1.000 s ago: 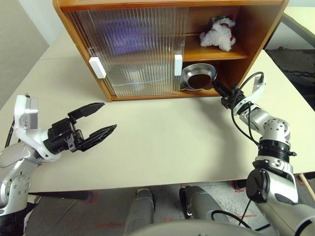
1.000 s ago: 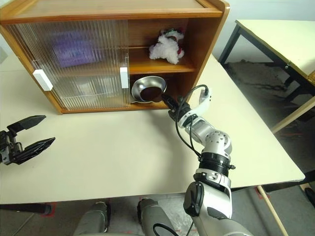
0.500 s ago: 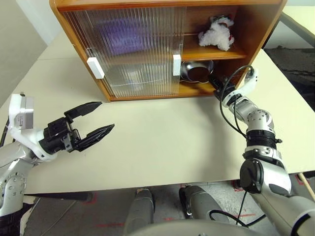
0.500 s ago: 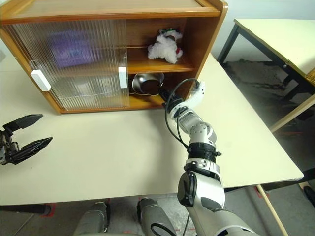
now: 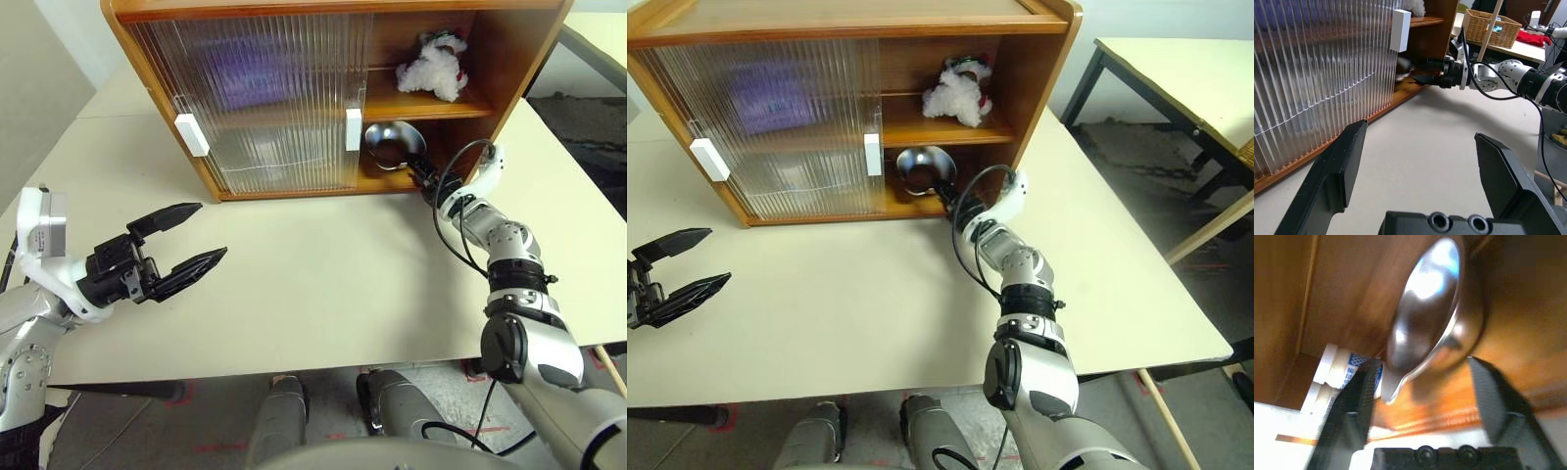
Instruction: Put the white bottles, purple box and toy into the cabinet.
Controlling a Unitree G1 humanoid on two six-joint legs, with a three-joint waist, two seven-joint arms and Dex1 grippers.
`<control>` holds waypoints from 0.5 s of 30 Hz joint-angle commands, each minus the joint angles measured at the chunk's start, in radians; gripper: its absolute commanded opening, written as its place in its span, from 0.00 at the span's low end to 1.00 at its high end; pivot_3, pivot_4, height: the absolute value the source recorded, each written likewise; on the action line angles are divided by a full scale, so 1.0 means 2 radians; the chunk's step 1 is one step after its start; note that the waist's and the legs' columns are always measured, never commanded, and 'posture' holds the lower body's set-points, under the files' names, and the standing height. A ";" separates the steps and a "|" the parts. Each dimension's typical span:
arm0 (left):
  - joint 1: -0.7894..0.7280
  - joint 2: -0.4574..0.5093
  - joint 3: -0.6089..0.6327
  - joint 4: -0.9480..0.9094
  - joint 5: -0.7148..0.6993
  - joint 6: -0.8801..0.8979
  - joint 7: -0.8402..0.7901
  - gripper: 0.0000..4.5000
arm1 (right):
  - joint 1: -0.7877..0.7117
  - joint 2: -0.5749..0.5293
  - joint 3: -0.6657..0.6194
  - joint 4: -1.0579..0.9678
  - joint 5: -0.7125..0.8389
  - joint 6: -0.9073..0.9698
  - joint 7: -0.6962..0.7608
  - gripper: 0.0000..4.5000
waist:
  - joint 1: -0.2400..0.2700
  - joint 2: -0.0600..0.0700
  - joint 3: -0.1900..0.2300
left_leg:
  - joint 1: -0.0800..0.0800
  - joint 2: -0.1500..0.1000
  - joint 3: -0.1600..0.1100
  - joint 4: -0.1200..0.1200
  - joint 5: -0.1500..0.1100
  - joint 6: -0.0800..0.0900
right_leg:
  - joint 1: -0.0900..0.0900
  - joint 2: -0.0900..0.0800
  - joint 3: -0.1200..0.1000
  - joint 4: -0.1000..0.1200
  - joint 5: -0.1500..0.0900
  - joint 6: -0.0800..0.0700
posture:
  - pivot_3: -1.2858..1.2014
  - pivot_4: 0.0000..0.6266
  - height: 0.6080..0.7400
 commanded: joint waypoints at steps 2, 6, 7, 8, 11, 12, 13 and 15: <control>0.003 0.001 0.001 -0.001 0.001 -0.002 -0.002 1.00 | 0.000 -0.015 0.004 0.024 -0.015 -0.003 0.014 0.99 | 0.000 0.000 0.000 | 0.000 0.000 0.000 0.000 0.000 0.000 | 0.000 0.000 0.000 0.000 0.000 0.000 | 0.48 0.19 1.00; 0.004 0.000 0.002 -0.001 0.001 -0.003 -0.002 1.00 | 0.019 -0.044 0.028 -0.006 -0.024 0.028 0.048 0.99 | 0.002 0.000 0.000 | 0.000 0.000 0.000 0.000 0.000 0.000 | 0.000 0.000 0.000 0.000 0.001 0.000 | 0.49 0.19 1.00; 0.005 -0.001 0.003 -0.001 0.001 -0.003 -0.002 1.00 | 0.029 -0.055 0.038 -0.022 -0.028 0.039 0.062 0.99 | 0.003 0.000 0.000 | 0.000 0.000 0.000 0.000 0.000 0.000 | 0.000 0.000 0.000 0.000 0.001 0.001 | 0.49 0.19 1.00; 0.005 -0.001 0.003 -0.001 0.001 -0.003 -0.002 1.00 | 0.042 -0.066 0.048 -0.042 -0.029 0.053 0.074 0.99 | 0.004 0.000 0.000 | 0.000 0.000 0.000 0.000 0.000 0.000 | 0.000 0.000 -0.001 0.000 0.002 0.002 | 0.48 0.20 1.00; 0.009 -0.002 0.004 -0.002 0.000 -0.004 -0.003 1.00 | 0.097 -0.100 0.080 -0.136 -0.021 0.094 0.126 0.95 | 0.005 0.000 0.000 | 0.000 0.000 0.000 0.000 0.000 0.000 | 0.001 0.000 -0.001 0.000 0.001 0.003 | 0.48 0.21 1.00; 0.010 -0.002 0.005 -0.002 0.000 -0.004 -0.003 1.00 | 0.116 -0.110 0.092 -0.167 -0.021 0.095 0.145 0.90 | 0.005 0.000 0.000 | 0.000 0.000 0.000 0.000 0.000 0.000 | 0.001 0.000 -0.001 0.000 0.001 0.003 | 0.48 0.21 1.00; 0.011 -0.003 0.005 -0.001 0.000 -0.005 -0.004 1.00 | 0.137 -0.124 0.114 -0.201 -0.029 0.093 0.169 0.85 | 0.005 0.000 0.000 | 0.000 0.000 0.000 0.000 0.000 0.000 | 0.001 0.000 -0.001 0.000 0.001 0.004 | 0.48 0.21 1.00; 0.008 -0.003 0.002 0.003 0.001 -0.006 -0.005 1.00 | 0.174 -0.148 0.165 -0.252 -0.055 0.073 0.216 0.69 | 0.002 0.000 0.000 | 0.000 0.000 0.001 0.000 0.000 0.000 | 0.001 0.000 -0.001 0.000 0.001 0.004 | 0.48 0.21 1.00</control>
